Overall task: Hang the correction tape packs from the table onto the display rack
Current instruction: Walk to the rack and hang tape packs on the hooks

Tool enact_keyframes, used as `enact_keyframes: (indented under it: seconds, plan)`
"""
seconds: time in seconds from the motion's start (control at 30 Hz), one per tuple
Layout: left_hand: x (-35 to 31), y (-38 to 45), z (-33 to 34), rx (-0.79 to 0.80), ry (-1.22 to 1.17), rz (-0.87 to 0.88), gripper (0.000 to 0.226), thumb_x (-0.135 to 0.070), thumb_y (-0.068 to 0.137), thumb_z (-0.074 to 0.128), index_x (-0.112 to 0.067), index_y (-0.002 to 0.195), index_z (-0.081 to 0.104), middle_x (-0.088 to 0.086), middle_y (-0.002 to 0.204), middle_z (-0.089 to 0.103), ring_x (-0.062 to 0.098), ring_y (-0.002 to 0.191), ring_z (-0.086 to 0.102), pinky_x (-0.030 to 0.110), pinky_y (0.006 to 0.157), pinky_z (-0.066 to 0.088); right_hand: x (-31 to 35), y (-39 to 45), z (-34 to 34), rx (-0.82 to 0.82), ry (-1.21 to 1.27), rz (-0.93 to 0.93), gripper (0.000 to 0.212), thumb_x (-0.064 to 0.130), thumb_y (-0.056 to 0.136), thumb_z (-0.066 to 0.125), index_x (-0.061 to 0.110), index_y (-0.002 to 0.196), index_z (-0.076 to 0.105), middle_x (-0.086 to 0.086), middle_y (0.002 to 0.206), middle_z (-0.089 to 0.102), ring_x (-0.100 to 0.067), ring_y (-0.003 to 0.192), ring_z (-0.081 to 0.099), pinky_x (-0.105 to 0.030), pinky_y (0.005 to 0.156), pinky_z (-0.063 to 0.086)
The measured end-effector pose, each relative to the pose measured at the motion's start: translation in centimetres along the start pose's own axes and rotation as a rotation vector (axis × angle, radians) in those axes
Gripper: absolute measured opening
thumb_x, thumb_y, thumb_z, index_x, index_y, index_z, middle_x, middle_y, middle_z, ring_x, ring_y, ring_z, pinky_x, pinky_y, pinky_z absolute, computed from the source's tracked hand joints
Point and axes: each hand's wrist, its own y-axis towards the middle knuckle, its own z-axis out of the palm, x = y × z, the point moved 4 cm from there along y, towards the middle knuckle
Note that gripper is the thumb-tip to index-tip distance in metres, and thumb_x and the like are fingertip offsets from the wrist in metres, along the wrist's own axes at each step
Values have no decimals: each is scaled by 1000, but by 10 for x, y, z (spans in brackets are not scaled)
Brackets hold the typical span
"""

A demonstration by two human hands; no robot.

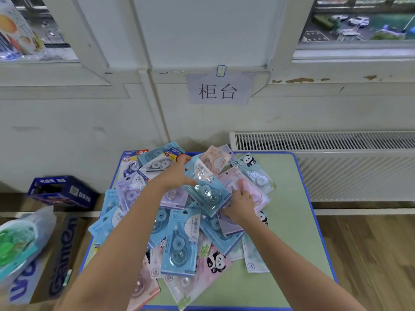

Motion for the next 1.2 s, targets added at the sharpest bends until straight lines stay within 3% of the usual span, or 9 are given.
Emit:
enact_keyframes:
  seconds: [0.1,0.33,0.5,0.7,0.8,0.87,1.0,1.07,1.2]
  plan:
    - [8,-15,0,-37,-214,-3,56,-4,82,72,-17,128,43,1,117,54,15,98,54,23,76,46,-7,-10,10,-63,127,53,66,35,85,67,3,135,40,-18,145,31,-32,135,27,-34,107,27]
    - [31,-44,4,-178,-701,20,7,-3,88,64,-7,93,66,0,80,74,7,66,68,20,63,57,-23,-36,32,-231,261,258,73,41,82,69,3,136,37,-17,140,35,-32,131,30,-35,109,25]
    - [42,-55,6,-257,-940,8,10,-11,88,67,-9,96,71,2,86,75,20,80,68,35,78,55,-33,-41,38,-235,314,418,87,51,80,68,1,140,29,-18,143,33,-31,135,28,-34,108,25]
    - [39,-58,9,-277,-992,19,8,-16,88,68,-9,87,72,6,88,75,30,91,67,43,86,53,-32,-52,37,-244,402,472,87,42,74,77,4,135,30,-16,138,30,-30,133,27,-36,107,30]
    - [24,-58,10,-250,-935,104,19,-17,90,65,-4,102,71,1,87,75,20,84,69,34,77,57,-36,-62,43,-278,741,422,64,16,71,80,11,116,35,-15,124,47,-30,112,50,-44,98,45]
    - [10,-60,12,-220,-897,172,18,-17,91,63,-8,105,71,-5,84,75,9,77,70,24,66,56,-39,-72,43,-275,870,371,56,10,72,79,12,107,36,-15,112,56,-29,97,59,-46,88,51]
    - [-22,-64,25,-132,-800,260,11,-19,92,62,-14,96,71,-2,81,75,8,71,70,22,59,55,-48,-102,26,-340,980,257,30,13,80,75,13,99,52,-1,94,64,-12,80,61,-20,63,49]
    - [-41,-68,37,-103,-759,300,11,-19,92,62,-12,90,70,-2,76,73,6,64,68,21,58,53,-58,-120,13,-410,1062,200,25,14,80,75,13,98,58,-3,96,69,-12,80,65,-18,65,51]
    - [-91,-85,75,-35,-641,384,30,-21,94,60,-13,66,54,-12,44,54,-3,38,45,14,44,36,-86,-173,-18,-594,1176,130,13,14,85,70,13,95,62,-1,92,72,-5,75,67,-16,65,51]
